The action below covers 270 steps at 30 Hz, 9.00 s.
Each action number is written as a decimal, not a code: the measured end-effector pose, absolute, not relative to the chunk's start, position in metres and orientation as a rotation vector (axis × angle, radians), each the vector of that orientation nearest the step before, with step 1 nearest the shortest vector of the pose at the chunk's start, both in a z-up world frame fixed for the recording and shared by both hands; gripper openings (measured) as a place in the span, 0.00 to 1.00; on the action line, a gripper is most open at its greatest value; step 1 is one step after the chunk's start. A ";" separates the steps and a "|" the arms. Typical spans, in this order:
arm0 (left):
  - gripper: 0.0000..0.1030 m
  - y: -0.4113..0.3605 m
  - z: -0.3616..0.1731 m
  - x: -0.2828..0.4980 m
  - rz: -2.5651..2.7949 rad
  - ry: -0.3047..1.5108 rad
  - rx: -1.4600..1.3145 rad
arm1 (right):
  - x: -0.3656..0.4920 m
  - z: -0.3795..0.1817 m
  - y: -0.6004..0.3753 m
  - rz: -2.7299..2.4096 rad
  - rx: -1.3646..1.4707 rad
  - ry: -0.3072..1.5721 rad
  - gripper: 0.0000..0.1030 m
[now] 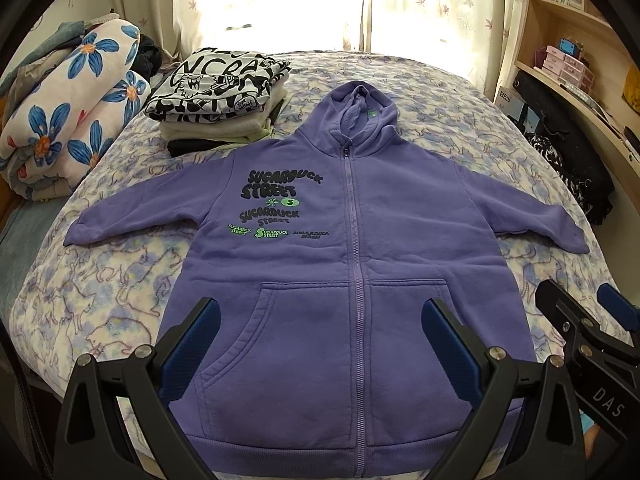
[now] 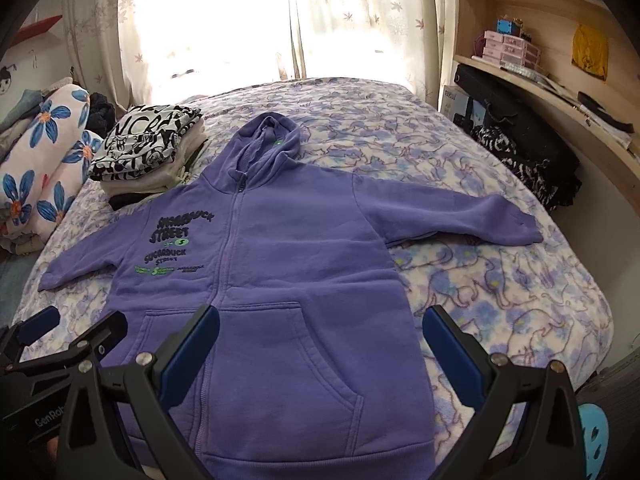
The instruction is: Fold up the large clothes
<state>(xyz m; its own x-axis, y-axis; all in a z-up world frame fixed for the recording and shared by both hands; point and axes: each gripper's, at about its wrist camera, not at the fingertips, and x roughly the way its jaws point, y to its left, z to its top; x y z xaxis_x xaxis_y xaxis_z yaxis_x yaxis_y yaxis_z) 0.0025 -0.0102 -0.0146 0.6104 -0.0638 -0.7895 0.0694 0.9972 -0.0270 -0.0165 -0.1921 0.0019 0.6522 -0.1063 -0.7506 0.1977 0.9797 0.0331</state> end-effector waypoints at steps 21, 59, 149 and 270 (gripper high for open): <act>0.97 -0.009 -0.018 0.001 -0.080 0.917 -0.003 | -0.018 -0.002 -0.189 -0.191 0.085 0.842 0.99; 0.97 -0.025 -0.011 0.025 -0.112 0.935 0.000 | 0.000 0.003 -0.209 -0.154 0.100 0.829 0.98; 0.82 -0.053 -0.151 0.215 -0.457 1.152 -0.283 | 0.166 -0.127 -0.240 0.040 0.082 1.042 0.47; 0.80 -0.054 -0.150 0.282 -0.287 1.096 0.002 | 0.188 -0.142 -0.317 -0.087 0.300 1.075 0.33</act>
